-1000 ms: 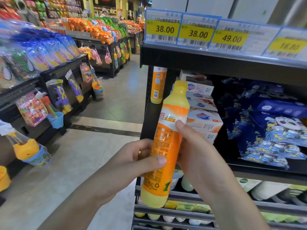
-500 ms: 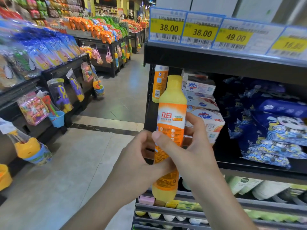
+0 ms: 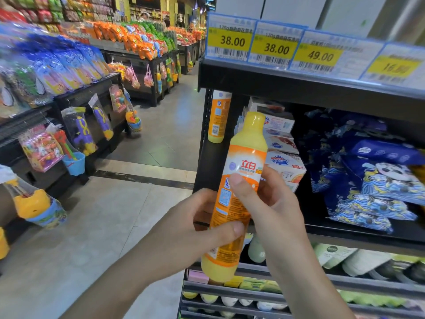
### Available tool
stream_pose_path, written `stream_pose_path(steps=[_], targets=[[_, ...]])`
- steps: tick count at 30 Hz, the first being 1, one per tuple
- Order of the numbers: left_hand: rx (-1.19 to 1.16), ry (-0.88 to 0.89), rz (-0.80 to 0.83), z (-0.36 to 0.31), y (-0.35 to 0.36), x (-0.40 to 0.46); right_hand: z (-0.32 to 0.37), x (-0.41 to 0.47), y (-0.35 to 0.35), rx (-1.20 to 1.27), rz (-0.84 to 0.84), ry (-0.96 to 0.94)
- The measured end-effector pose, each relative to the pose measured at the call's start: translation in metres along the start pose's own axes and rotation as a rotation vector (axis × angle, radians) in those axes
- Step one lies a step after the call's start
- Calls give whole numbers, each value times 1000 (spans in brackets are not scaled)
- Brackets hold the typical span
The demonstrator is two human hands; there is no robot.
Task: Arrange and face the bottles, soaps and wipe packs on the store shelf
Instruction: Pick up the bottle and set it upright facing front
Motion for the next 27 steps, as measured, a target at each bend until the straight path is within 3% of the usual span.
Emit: stream_pose_path(steps=[5,17,21,27], targets=[[-101,-23,199,6,4,0,0,-2,-4,61,71,1],[-215,-6,296,1,20,5,-10,-3,-22,243,123,147],[-217,31,192,4,25,10,-11,-4,-30,173,130,98],[-129,84,145,-5,37,17,-5,-9,-53,-150,139,-36]])
Point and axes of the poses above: each hand's wrist, its own x-axis towards the middle knuckle, its own y-axis out of the palm, z = x × y, the point moved 5 cm from there along x, towards the middle knuckle, and after that the axes turned 2 degrees about x, right-handed, at the moved point
